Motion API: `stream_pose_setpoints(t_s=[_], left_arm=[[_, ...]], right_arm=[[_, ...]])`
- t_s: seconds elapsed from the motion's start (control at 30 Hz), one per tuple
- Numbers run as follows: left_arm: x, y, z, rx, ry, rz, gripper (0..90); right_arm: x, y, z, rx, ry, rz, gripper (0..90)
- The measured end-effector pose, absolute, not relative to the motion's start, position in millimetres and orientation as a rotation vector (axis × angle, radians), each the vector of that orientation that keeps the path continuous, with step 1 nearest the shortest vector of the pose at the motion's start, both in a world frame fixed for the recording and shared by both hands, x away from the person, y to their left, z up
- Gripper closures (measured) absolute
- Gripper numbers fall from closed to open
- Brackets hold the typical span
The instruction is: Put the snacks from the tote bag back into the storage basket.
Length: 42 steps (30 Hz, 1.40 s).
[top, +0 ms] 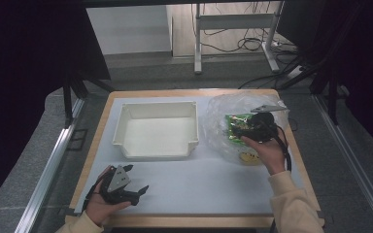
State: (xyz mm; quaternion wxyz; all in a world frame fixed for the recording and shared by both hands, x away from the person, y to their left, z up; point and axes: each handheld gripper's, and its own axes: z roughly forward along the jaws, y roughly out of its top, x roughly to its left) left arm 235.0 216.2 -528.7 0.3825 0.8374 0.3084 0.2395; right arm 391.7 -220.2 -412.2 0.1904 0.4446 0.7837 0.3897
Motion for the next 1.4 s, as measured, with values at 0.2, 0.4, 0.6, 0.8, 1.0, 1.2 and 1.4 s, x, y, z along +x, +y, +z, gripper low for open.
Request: stream_pose_setpoints(t_s=[0.2, 0.4, 0.6, 0.8, 1.0, 1.2, 1.4], left_arm=[[235, 216, -529, 2.137, 0.786, 0.612, 11.0], [235, 216, -528, 2.135, 0.785, 0.615, 11.0], [235, 217, -528, 2.135, 0.785, 0.615, 11.0], [235, 217, -528, 2.133, 0.787, 0.613, 11.0], [235, 217, -528, 2.132, 0.785, 0.612, 11.0], [235, 217, -528, 2.133, 0.785, 0.612, 11.0], [235, 217, -529, 2.123, 0.793, 0.607, 11.0]], right_arm=[[397, -220, -409, 1.255, 2.206, 1.077, 32.7], [406, -219, -404, 1.26, 2.203, 1.059, 33.0], [420, -223, -405, 1.296, 2.204, 1.031, 34.0], [432, -225, -408, 1.315, 2.22, 1.017, 34.5], [441, -227, -410, 1.345, 2.222, 1.005, 34.8], [450, -231, -416, 1.374, 2.229, 0.986, 34.9], [460, -236, -422, 1.417, 2.227, 0.962, 35.2]])
